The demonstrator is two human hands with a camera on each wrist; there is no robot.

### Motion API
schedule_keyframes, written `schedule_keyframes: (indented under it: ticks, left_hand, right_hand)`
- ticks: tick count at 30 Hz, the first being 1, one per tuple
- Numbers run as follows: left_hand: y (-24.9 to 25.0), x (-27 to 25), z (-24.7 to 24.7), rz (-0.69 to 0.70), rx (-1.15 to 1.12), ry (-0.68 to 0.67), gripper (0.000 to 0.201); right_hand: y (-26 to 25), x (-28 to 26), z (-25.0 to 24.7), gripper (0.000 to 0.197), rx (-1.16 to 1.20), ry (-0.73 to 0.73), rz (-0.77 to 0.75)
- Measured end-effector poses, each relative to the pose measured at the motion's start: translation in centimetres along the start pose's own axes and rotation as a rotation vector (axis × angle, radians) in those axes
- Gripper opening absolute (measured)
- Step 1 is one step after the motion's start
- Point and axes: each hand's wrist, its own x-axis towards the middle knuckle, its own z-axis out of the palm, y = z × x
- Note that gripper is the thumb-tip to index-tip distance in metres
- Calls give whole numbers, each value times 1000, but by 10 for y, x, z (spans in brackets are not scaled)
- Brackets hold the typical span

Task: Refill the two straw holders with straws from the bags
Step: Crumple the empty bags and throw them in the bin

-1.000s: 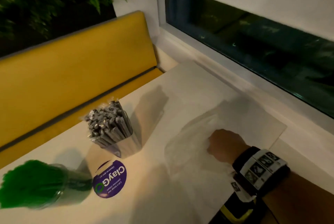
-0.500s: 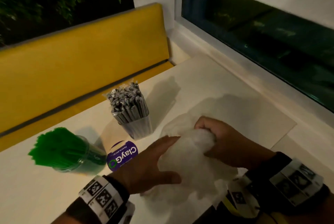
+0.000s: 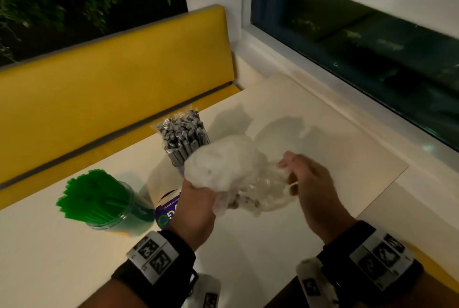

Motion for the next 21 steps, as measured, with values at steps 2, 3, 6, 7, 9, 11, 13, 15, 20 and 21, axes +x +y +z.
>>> schedule_keyframes:
  ticks: [2,3,6,7,9,11,13,15,20,21]
  left_hand:
    - [1,6,-2,84,314,-93,32]
    - [0,7,0,14,273,-195,26]
    - [2,10,16,-144,104,-96,19]
    - [4,9,24,-242,-94,-112,20]
    - [6,8,35,-371,-281,-120,17]
    - [7,13,44,-419,-330,-23,23]
    - [14,13,47,-297,-254,-14,24]
    - [15,11,43,-158,-121,2,35]
    - [18,-5,47,-115,-199,-375,68]
    - [15,-8,47,-91,-174,-439,82]
  right_hand:
    - [6,4,-3,45,29,76,53]
    - [11,3,-1,52,122,-43,129]
    - [-1,-11,19,32,467,-404,239]
    - [-5,-12,25,37,501,-411,187]
    - [-3,-6,37,74,368,-398,1]
    - [1,1,46,85,163,-413,-107]
    - [7,5,48,77,4,-322,-155]
    - [11,8,47,54,-50,-197,-217]
    - [25,27,33,22,-101,85,-222]
    - [28,28,31,27,-103,83,-161]
